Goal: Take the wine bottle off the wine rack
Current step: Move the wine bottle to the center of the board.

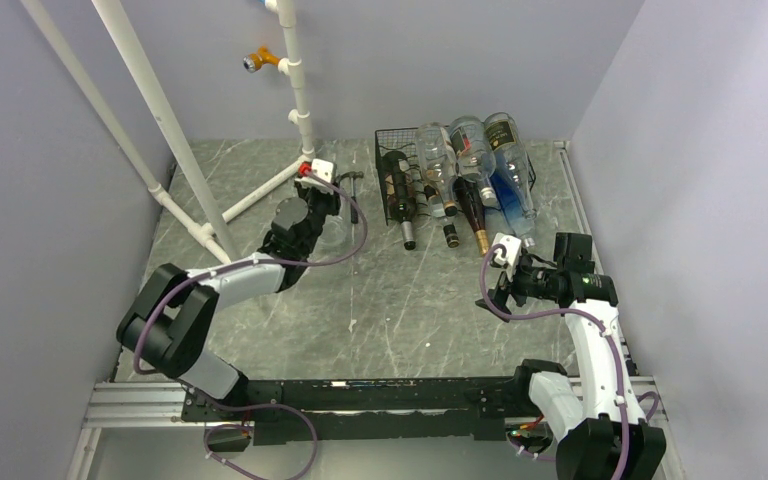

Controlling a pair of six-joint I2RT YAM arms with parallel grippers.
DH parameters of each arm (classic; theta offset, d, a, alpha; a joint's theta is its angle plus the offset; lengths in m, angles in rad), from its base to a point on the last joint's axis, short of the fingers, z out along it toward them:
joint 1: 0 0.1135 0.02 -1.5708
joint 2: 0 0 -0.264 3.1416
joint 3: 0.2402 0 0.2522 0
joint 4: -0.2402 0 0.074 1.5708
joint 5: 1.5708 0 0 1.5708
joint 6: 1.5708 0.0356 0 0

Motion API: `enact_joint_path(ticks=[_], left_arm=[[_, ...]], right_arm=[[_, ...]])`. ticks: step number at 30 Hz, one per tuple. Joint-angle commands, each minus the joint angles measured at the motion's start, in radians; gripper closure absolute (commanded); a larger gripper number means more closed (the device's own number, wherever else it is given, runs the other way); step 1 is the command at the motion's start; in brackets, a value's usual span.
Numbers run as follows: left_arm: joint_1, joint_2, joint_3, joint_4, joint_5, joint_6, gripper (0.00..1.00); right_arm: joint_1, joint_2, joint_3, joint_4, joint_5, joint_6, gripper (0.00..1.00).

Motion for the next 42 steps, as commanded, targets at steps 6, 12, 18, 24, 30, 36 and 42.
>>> enact_joint_path(ticks=[6, 12, 18, 24, 30, 36, 42], left_arm=[[0.055, 0.119, 0.180, 0.371, -0.076, 0.048, 1.00], [0.073, 0.220, 0.270, 0.406, -0.130, 0.088, 1.00], [0.093, 0.302, 0.367, 0.401, -0.152, 0.111, 1.00], [0.117, 0.366, 0.438, 0.387, -0.163, 0.083, 1.00], [0.133, 0.411, 0.492, 0.371, -0.168, 0.061, 1.00], [0.149, 0.447, 0.532, 0.359, -0.166, 0.047, 1.00], [0.166, 0.478, 0.555, 0.347, -0.163, 0.029, 1.00]], right_arm=[[0.009, 0.003, -0.002, 0.008, -0.020, -0.031, 0.00], [0.014, 0.005, -0.002, 0.005, -0.023, -0.034, 0.00], [0.020, 0.008, -0.002, 0.001, -0.026, -0.041, 0.00], [0.025, 0.014, -0.002, 0.000, -0.023, -0.044, 0.00], [0.030, 0.020, -0.003, 0.002, -0.020, -0.043, 0.00], [0.034, 0.027, -0.004, 0.004, -0.017, -0.044, 0.00], [0.034, 0.030, -0.005, 0.006, -0.015, -0.041, 0.00]])
